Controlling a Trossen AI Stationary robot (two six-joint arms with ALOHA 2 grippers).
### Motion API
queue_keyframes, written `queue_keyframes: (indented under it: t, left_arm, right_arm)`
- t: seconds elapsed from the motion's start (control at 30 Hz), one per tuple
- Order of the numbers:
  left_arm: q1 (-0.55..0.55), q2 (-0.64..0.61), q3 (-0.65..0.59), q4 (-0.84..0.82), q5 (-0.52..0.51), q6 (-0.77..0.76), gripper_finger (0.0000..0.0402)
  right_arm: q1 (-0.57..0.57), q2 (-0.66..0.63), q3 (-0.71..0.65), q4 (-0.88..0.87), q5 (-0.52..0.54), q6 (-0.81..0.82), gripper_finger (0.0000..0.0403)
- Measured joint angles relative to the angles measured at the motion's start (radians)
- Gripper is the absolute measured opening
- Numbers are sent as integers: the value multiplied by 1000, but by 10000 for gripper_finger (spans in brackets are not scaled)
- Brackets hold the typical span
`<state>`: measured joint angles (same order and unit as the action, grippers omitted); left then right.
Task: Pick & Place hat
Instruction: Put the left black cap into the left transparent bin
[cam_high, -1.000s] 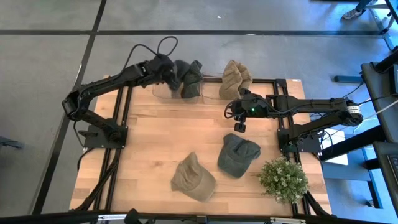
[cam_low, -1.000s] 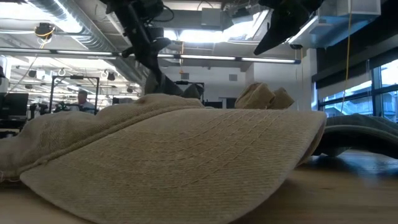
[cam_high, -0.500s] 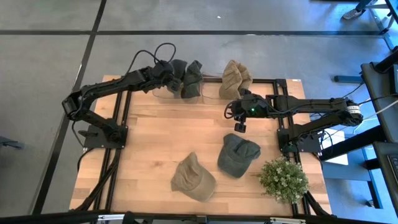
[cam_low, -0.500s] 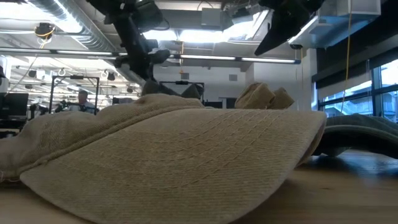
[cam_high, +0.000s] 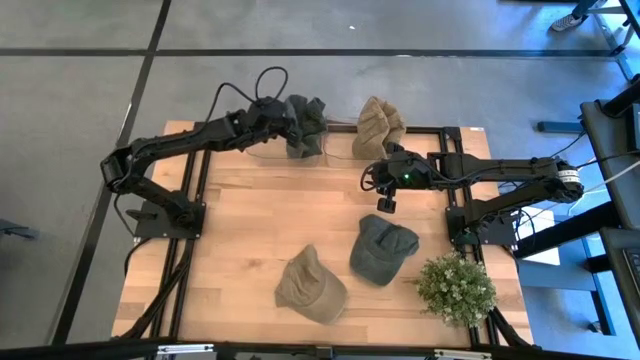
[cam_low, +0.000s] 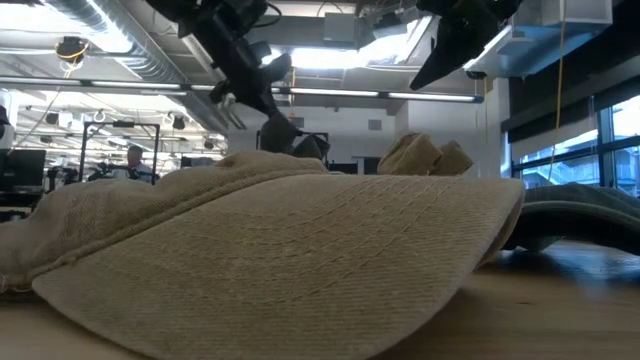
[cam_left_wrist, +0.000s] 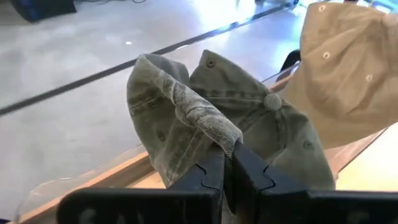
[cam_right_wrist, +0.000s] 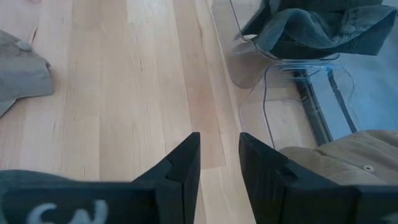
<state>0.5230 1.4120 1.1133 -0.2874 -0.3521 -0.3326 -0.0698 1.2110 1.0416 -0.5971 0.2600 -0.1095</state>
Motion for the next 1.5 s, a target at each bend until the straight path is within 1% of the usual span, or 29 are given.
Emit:
queue_keyframes:
  t: [0.17, 0.27, 0.37, 0.47, 0.63, 0.8, 1.13, 1.23, 1.37, 1.5]
  left_arm:
    - [1, 8, 0, -22, -34, 13, 11]
    - [0, 36, 0, -21, -26, 14, 12]
    - [0, 92, 0, -7, -12, 45, 12]
    - [1, 150, 0, 37, 11, 109, 14]
    - [0, 169, -2, 142, 7, 160, 27]
    - [1, 161, -2, 209, 19, 163, 59]
    - [-1, 160, -1, 214, 38, 193, 150]
    - [4, 136, -1, 217, 39, 226, 174]
    - [5, 75, -1, 229, 39, 265, 193]
    - [-3, 18, 0, 232, 43, 294, 195]
  right_arm:
    - [0, 0, 0, 0, 0, 5, 111]
    - [0, 0, 0, -1, 0, 23, 111]
    - [0, 0, 0, -2, 0, 26, 111]
    - [0, 0, 0, -2, 0, 26, 111]
    - [0, 0, 0, -8, 0, 28, 111]
    - [0, 0, 0, -11, 0, 29, 111]
    - [0, 0, 0, -9, 0, 28, 111]
    - [0, 0, 0, -8, 0, 28, 111]
    - [0, 0, 0, -8, 0, 29, 111]
    - [0, 0, 0, -8, 0, 30, 111]
